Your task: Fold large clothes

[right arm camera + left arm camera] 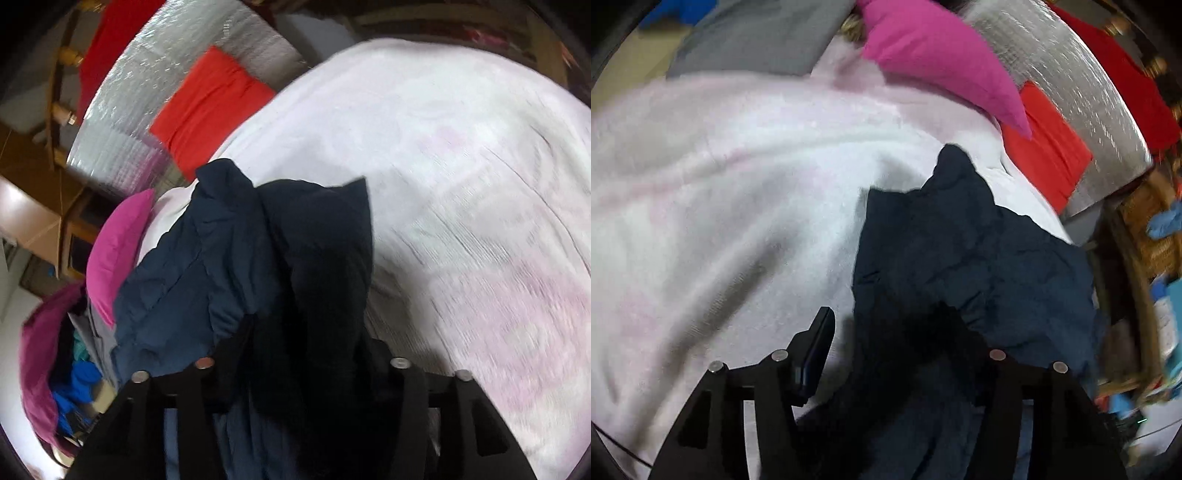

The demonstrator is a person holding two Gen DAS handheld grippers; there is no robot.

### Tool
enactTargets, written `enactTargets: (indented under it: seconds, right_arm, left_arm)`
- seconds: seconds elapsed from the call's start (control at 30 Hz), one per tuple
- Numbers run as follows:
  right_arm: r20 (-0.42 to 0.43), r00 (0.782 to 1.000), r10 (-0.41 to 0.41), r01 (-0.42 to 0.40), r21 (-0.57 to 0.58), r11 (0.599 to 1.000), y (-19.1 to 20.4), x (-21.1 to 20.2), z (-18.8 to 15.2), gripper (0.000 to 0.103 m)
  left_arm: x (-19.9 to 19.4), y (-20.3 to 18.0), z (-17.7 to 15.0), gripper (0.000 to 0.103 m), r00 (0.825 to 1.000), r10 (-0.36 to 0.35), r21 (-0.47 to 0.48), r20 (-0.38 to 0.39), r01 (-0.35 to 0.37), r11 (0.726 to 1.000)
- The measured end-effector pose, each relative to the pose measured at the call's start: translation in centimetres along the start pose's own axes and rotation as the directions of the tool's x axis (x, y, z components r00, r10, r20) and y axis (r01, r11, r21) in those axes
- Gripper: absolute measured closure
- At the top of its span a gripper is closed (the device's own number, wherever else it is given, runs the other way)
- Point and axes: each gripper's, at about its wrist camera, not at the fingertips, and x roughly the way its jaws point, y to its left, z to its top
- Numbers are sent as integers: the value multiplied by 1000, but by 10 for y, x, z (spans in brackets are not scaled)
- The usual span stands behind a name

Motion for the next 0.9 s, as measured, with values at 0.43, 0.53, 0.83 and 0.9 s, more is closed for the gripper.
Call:
enactTargets:
  seconds: [0.43, 0.53, 0.83, 0.9]
  right_arm:
    - [246, 968, -45, 141, -390, 910, 61, -97, -49, 54]
    - [221, 975, -25, 124, -444, 887, 73, -96, -68, 54]
    - [65, 984, -163, 175, -456, 873, 47, -48, -92, 54]
    - [63, 985, -163, 173, -460, 871, 54, -55, -90, 54]
  left_arm:
    - [-70, -60, -49, 33, 937, 139, 343, 320, -251, 905]
    - [-71, -66, -56, 33, 938, 133, 372, 321, -254, 893]
    - [-71, -75, -66, 33, 933, 131, 414, 335, -271, 869]
    - [-70, -75, -65, 33, 935, 133, 412, 330, -269, 870]
